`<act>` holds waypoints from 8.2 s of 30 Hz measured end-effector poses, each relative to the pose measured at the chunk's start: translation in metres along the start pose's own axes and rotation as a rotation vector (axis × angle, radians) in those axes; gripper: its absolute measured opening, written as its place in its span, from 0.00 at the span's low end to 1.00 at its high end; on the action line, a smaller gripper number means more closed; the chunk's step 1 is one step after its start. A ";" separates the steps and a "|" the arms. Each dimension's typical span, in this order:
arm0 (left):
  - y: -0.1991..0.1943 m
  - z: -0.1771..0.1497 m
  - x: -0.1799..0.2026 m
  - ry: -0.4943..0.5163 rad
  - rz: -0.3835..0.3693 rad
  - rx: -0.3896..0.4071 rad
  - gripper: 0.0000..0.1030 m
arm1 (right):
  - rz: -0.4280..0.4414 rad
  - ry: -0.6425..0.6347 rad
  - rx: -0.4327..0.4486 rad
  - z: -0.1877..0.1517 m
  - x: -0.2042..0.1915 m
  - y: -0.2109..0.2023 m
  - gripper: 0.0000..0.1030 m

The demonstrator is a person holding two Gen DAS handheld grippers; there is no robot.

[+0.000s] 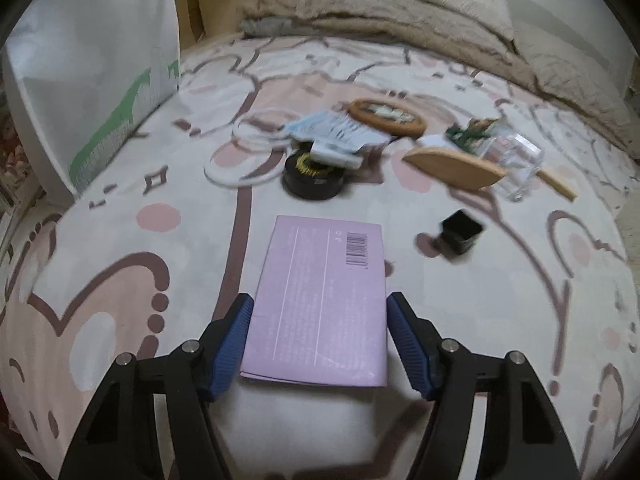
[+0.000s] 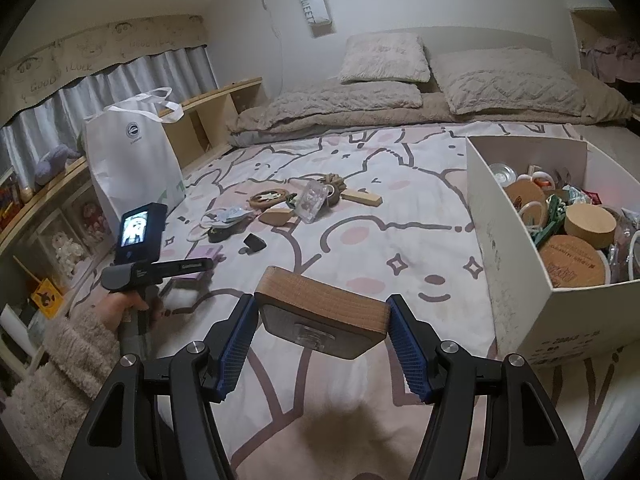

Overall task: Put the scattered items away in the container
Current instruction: 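Close the left tool on the pink booklet and lift it, then carry the booklet and wooden block in both tools toward the white box, then open both tools over the white box, dropping booklet and wooden block, then withdraw both tools from the box back toward the scattered items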

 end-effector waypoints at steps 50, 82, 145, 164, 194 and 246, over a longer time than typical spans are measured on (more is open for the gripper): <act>-0.285 -0.010 0.273 0.188 -0.453 0.299 0.51 | -0.227 0.039 0.219 0.084 0.185 -0.184 0.63; -0.068 -0.065 0.283 0.638 -0.325 -0.186 1.00 | -0.183 0.088 0.105 0.098 0.233 -0.122 0.63; -0.184 0.080 0.483 0.493 -0.717 0.079 0.96 | -0.290 0.027 -0.161 0.167 0.326 0.023 0.63; -0.130 0.087 0.523 0.416 -0.689 -0.055 0.96 | -0.227 -0.125 -0.187 0.118 0.324 -0.016 0.90; -0.082 0.055 0.550 0.424 -0.588 -0.172 1.00 | -0.136 -0.073 -0.175 0.127 0.317 -0.030 0.90; -0.157 0.060 0.436 0.425 -0.604 0.020 1.00 | -0.289 -0.071 -0.043 0.132 0.294 -0.064 1.00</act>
Point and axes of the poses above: each gripper's, at about its wrist camera, not at the fingertips, and y roughly the way its jaws point, x to its right, z to its top, the point moved 5 cm from there along y, roughly the way its jaws point, and after that the axes turned 4 degrees about -y, right-handed, at the moved point
